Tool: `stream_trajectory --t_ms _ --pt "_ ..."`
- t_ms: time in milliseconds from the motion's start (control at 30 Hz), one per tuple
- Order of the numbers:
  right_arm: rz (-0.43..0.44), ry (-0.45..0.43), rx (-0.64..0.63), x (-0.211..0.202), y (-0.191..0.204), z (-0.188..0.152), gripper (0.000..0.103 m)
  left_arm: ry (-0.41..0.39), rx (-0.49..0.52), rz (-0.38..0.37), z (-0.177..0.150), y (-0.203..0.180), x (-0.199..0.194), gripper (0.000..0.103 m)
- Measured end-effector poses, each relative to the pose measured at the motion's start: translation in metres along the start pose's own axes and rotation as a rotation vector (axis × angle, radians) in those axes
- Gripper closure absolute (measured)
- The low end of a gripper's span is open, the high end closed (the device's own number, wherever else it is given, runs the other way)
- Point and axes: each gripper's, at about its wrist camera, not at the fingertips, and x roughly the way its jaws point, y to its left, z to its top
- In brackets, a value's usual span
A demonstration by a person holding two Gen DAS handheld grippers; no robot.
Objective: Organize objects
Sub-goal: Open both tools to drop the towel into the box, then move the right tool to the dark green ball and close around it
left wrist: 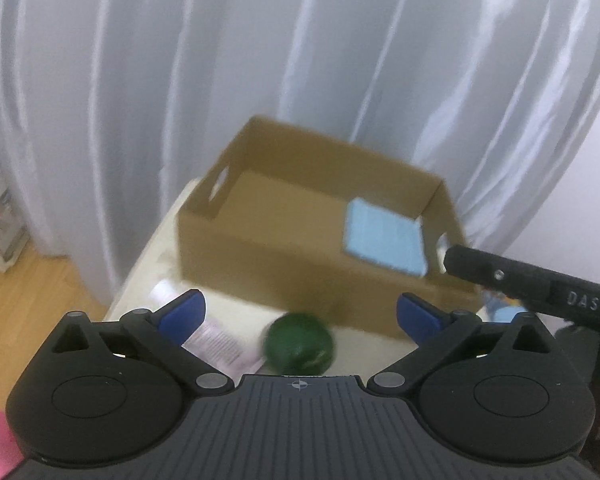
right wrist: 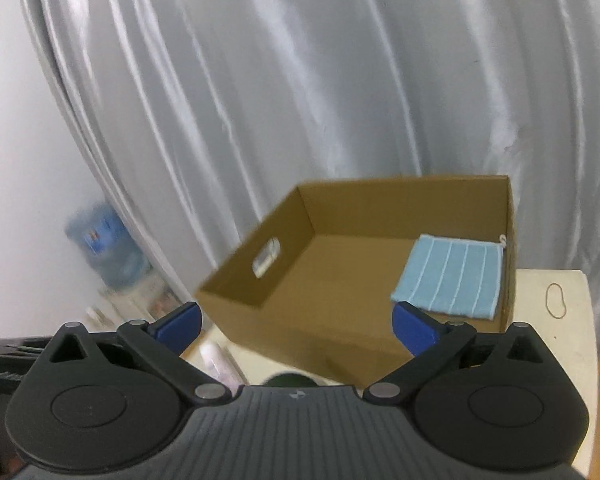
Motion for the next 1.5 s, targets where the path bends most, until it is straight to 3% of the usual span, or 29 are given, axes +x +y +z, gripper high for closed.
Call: stream_trajectory --t_ms 233,400,667,867,1067,1167,1300,1500 --pt "-0.126 0.052 -0.081 0.026 0.036 -0.018 0.0 0.076 -0.01 0.045 -0.014 0.034 0.005 0.0" --pt "-0.146 0.094 -0.106 0.03 0.044 -0.021 0.0 0.068 -0.033 -0.018 -0.019 0.052 0.003 0.0" --pt "-0.131 0.16 -0.09 0.045 0.036 -0.029 0.0 0.041 -0.158 -0.098 -0.028 0.065 0.027 0.0" --pt "-0.1 0.228 0.002 0.066 0.015 -0.037 0.0 0.066 0.011 -0.021 -0.032 0.047 0.06 0.001" --pt "-0.027 0.317 0.146 0.09 -0.009 -0.044 0.001 0.076 0.159 -0.048 -0.036 0.025 0.082 0.005" --pt "0.01 0.331 0.186 0.098 -0.015 -0.047 0.002 0.093 0.177 -0.074 -0.035 0.021 0.091 0.008" --pt "0.035 0.355 0.228 0.11 -0.021 -0.05 0.006 0.129 0.169 -0.103 -0.032 0.019 0.107 0.024" --pt "0.056 0.402 0.263 0.126 -0.027 -0.053 0.026 0.205 0.153 -0.13 -0.035 0.016 0.13 0.033"
